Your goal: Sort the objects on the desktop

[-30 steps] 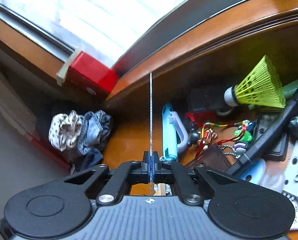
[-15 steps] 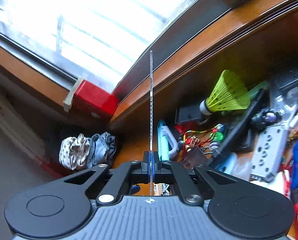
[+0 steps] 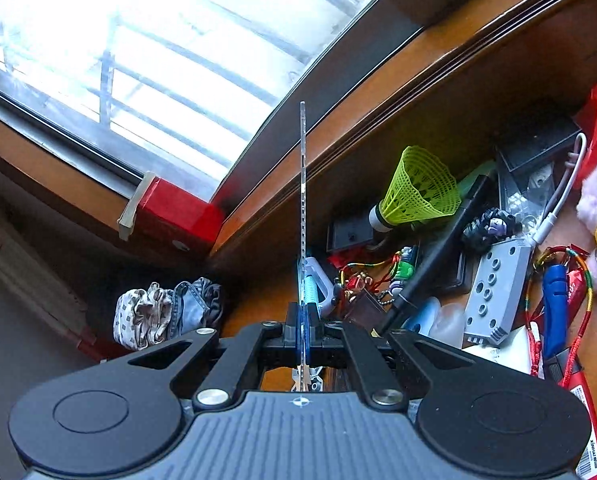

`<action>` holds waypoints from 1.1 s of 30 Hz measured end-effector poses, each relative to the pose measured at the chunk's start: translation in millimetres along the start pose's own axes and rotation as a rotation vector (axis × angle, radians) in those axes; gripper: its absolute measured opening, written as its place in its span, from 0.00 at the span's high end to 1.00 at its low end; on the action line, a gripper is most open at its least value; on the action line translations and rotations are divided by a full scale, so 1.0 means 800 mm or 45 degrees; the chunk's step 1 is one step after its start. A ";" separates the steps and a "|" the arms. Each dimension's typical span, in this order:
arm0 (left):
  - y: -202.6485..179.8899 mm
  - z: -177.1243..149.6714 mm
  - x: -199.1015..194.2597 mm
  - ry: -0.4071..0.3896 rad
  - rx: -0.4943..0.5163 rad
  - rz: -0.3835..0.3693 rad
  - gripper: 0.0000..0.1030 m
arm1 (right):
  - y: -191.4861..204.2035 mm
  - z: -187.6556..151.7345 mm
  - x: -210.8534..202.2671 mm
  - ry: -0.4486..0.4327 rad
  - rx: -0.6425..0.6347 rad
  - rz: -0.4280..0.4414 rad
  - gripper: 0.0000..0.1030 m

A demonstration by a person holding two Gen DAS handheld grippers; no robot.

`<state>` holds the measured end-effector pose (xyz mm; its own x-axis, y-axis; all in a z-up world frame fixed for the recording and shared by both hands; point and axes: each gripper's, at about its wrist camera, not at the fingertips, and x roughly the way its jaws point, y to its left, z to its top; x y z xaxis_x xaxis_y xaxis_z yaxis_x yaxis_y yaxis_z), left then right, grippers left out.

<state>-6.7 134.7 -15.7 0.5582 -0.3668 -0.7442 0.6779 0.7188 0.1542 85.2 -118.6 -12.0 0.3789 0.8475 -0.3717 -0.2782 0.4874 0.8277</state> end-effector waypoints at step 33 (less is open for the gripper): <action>-0.028 0.026 -0.045 -0.256 -0.757 0.302 0.27 | 0.020 -0.013 -0.058 -0.124 -0.080 -0.032 0.98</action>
<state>-31.8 119.5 21.0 0.7769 -0.2206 -0.5898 0.1794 0.9753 -0.1285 53.8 -148.0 14.4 0.4696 0.8120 -0.3466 -0.3211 0.5228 0.7897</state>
